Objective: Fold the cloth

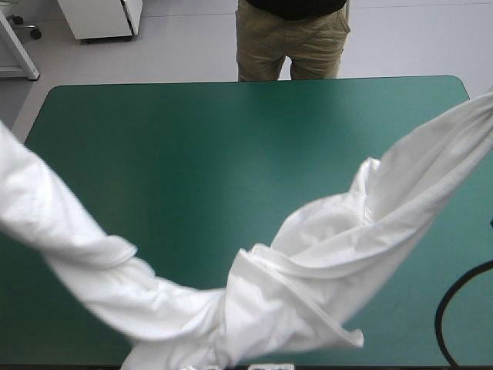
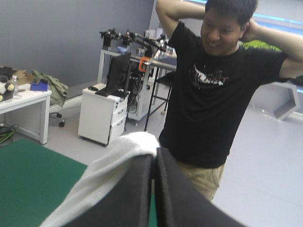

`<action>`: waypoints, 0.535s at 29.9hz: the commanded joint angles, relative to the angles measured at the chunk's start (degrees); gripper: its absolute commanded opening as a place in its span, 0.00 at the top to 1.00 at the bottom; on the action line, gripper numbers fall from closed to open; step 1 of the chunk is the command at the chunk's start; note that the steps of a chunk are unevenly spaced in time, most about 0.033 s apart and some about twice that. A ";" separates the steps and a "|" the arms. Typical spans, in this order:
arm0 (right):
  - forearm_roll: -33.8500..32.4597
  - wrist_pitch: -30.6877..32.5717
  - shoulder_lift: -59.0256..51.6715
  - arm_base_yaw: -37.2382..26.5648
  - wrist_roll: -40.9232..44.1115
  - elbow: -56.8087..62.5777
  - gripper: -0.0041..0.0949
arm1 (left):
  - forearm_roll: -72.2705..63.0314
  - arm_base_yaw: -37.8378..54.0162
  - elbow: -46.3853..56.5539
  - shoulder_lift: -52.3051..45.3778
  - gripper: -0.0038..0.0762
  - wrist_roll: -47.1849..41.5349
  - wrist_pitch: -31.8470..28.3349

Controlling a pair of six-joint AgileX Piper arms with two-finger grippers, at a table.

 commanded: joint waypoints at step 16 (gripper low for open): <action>-1.97 -7.95 0.95 -0.06 -3.05 32.89 0.97 | 1.04 -0.64 46.40 -0.70 0.96 4.58 -13.08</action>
